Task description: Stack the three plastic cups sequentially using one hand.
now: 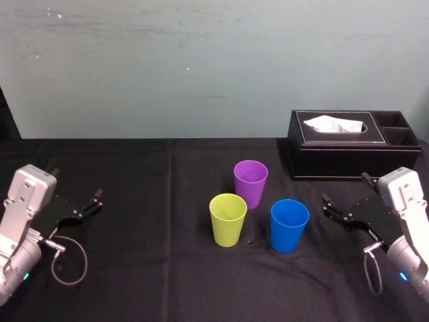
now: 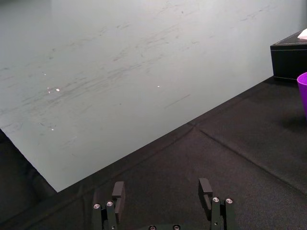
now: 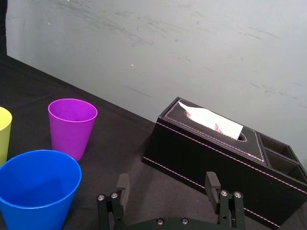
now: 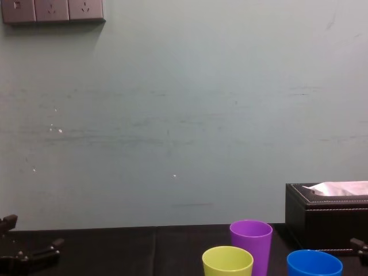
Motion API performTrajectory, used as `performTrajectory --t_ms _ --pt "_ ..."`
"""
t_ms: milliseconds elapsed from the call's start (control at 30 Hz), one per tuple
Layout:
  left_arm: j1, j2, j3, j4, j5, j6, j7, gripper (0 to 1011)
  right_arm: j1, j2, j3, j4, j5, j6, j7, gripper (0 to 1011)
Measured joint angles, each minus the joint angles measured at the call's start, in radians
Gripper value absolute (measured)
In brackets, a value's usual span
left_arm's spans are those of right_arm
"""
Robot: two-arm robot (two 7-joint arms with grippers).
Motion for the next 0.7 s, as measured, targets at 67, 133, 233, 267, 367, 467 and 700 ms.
performTrajectory --t_ms 67,133,233,267,367,467,700 --pt "0.000 0.000 0.000 0.000 0.000 0.000 0.000 1000 0.000 0.000 0.000 0.000 0.000 0.000 0.000 1003" --pt "0.000 0.000 0.000 0.000 0.000 0.000 0.000 1000 0.000 0.000 0.000 0.000 0.000 0.000 0.000 1003" --pt "0.000 0.000 0.000 0.000 0.000 0.000 0.000 1000 0.000 0.000 0.000 0.000 0.000 0.000 0.000 1003" --pt "0.000 0.000 0.000 0.000 0.000 0.000 0.000 1000 0.000 0.000 0.000 0.000 0.000 0.000 0.000 1003" --pt "0.000 0.000 0.000 0.000 0.000 0.000 0.000 1000 0.000 0.000 0.000 0.000 0.000 0.000 0.000 1003" --pt "0.000 0.000 0.000 0.000 0.000 0.000 0.000 1000 0.000 0.000 0.000 0.000 0.000 0.000 0.000 1003" --pt "0.000 0.000 0.000 0.000 0.000 0.000 0.000 1000 0.000 0.000 0.000 0.000 0.000 0.000 0.000 1003"
